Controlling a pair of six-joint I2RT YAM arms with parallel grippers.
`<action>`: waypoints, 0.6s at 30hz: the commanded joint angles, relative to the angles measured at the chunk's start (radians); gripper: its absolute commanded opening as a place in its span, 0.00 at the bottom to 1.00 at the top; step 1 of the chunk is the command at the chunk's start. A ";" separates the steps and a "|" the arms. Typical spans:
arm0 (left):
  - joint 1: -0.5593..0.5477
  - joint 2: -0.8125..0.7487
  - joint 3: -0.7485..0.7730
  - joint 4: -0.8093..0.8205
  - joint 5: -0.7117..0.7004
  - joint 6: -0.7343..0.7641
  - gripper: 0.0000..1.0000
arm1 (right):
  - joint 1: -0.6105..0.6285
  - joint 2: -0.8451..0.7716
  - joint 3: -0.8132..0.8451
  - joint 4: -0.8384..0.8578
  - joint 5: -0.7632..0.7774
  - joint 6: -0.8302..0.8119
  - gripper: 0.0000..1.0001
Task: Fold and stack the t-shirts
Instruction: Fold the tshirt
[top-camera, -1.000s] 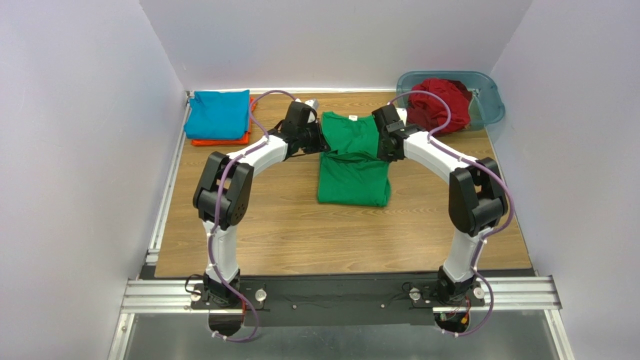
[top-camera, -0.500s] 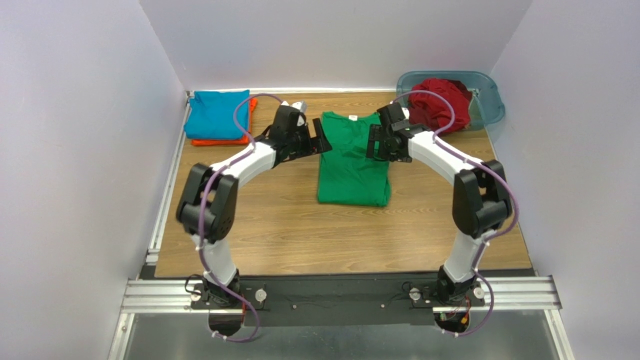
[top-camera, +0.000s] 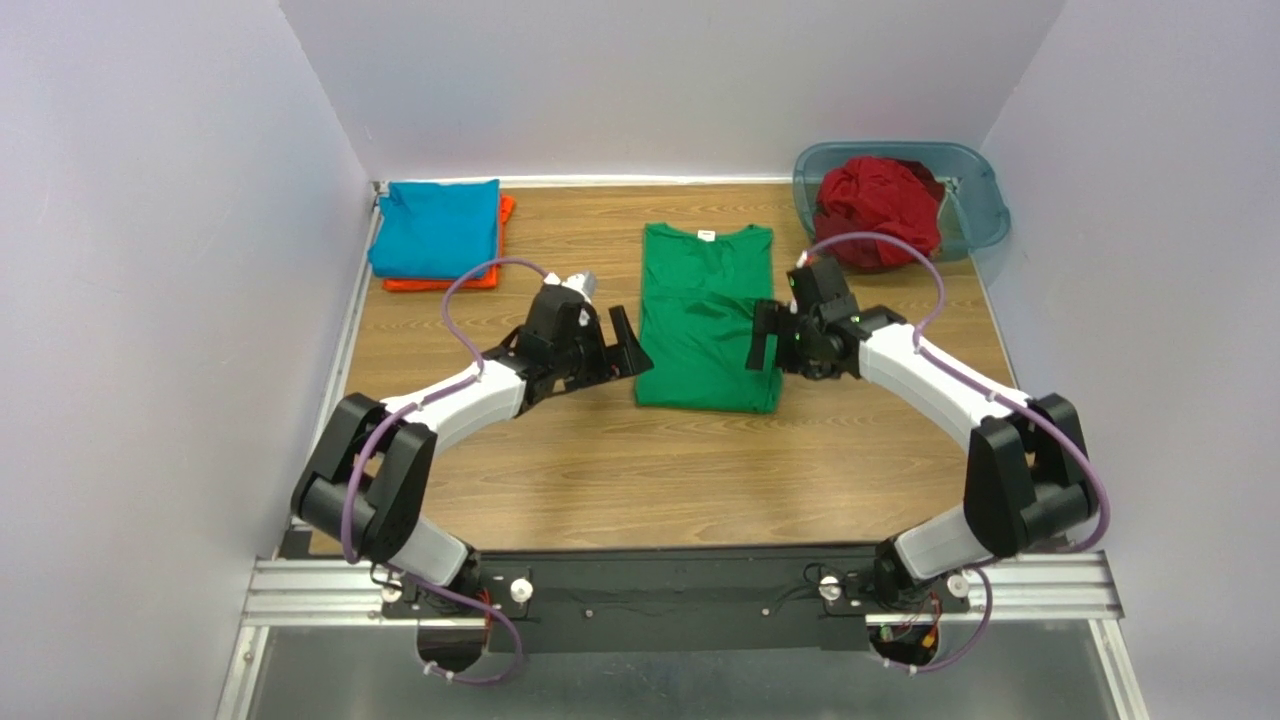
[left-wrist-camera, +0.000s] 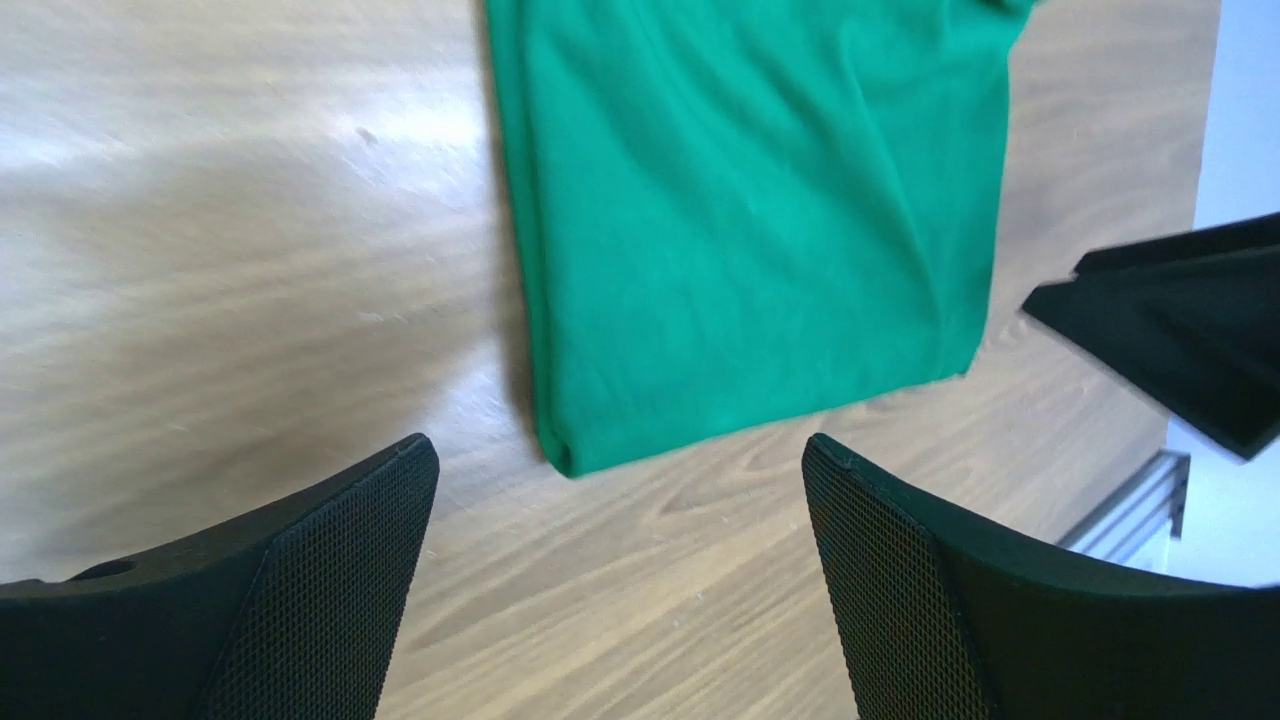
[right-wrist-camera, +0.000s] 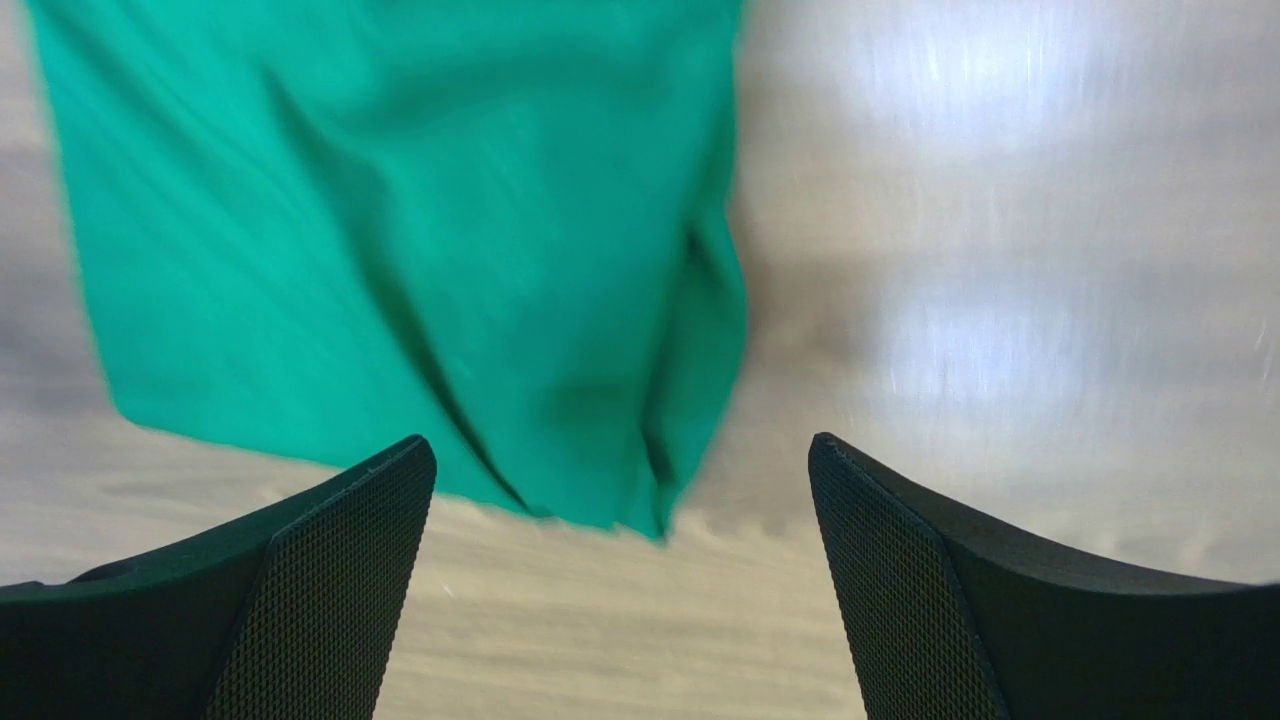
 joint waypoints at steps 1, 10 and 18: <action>-0.024 0.013 -0.016 0.078 -0.005 -0.025 0.97 | -0.002 -0.065 -0.131 0.014 -0.029 0.062 1.00; -0.056 0.136 -0.007 0.112 0.003 -0.036 0.66 | -0.002 -0.086 -0.230 0.078 -0.115 0.075 0.76; -0.076 0.185 -0.004 0.112 -0.002 -0.044 0.54 | -0.002 -0.031 -0.213 0.108 -0.125 0.046 0.56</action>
